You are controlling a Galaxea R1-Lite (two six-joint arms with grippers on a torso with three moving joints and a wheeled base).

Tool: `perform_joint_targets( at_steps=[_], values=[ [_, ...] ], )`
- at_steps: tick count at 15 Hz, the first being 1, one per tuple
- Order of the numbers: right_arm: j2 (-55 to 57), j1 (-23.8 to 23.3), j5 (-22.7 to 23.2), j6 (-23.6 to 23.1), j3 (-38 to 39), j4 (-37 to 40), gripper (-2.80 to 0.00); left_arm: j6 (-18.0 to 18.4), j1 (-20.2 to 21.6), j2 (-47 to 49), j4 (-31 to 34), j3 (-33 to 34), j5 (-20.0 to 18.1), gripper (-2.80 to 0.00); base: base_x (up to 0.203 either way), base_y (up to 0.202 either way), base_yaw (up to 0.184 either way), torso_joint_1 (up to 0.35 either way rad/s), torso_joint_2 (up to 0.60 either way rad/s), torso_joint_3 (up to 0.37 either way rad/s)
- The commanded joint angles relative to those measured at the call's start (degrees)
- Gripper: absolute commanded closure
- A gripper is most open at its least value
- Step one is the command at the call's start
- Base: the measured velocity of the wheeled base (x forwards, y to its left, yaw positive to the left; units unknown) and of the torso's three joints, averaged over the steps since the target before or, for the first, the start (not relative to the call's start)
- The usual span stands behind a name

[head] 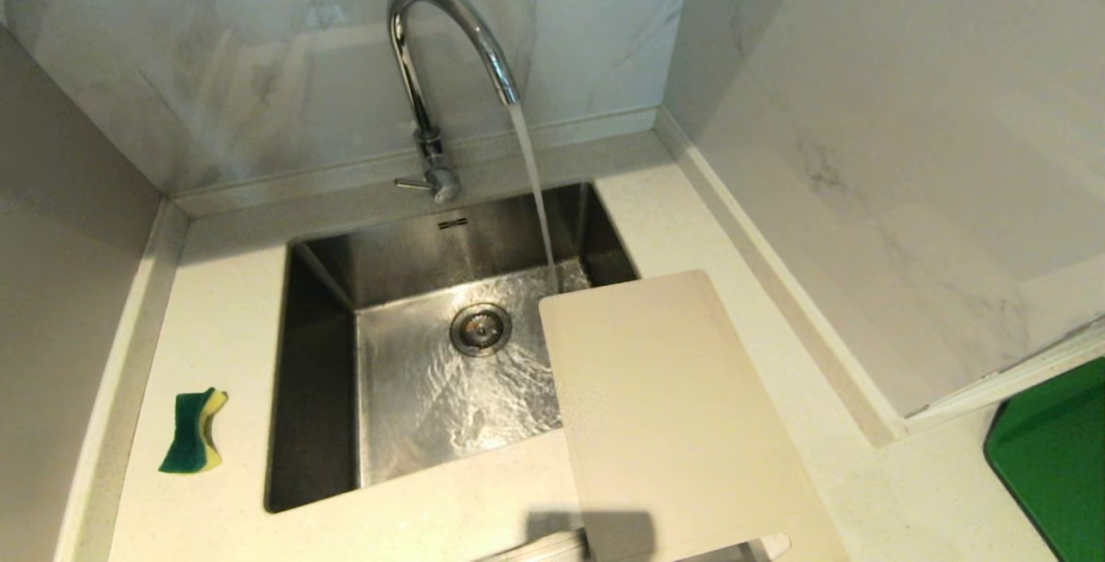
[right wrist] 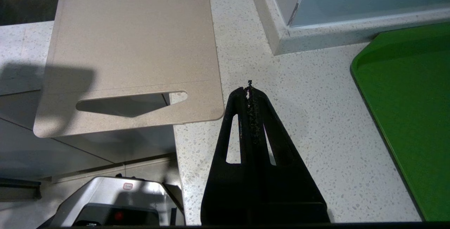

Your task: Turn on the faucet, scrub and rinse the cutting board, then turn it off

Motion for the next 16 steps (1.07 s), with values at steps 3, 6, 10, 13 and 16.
perform_joint_targets(
  at_steps=[3,6,10,13,16],
  values=[
    [0.1,0.0,0.0,0.0,0.0,0.0,0.0,-0.4,-0.4,-5.0,-3.9,6.5,11.1,0.0,0.0,0.0,0.0,0.0,0.0,0.0],
    [0.1,0.0,-1.6,3.7,0.0,-0.2,0.0,-2.4,-0.4,-5.0,-3.3,6.5,11.0,0.0,0.0,0.0,0.0,0.0,0.0,0.0],
    [0.1,0.0,-2.3,5.6,0.0,-0.5,0.0,-2.9,-0.5,-5.0,-3.4,6.6,10.9,0.0,0.0,0.0,0.0,0.0,0.0,0.0],
    [0.1,0.0,-2.3,5.6,0.1,-0.5,0.0,-2.9,-0.5,-5.0,-3.4,6.6,10.9,0.0,0.0,0.0,0.0,0.0,0.0,0.0],
    [0.2,-0.1,-2.3,5.6,0.1,-0.6,0.0,-2.9,-0.5,-5.0,-3.4,6.6,10.9,0.0,0.0,0.0,0.0,0.0,0.0,0.0]
  ],
)
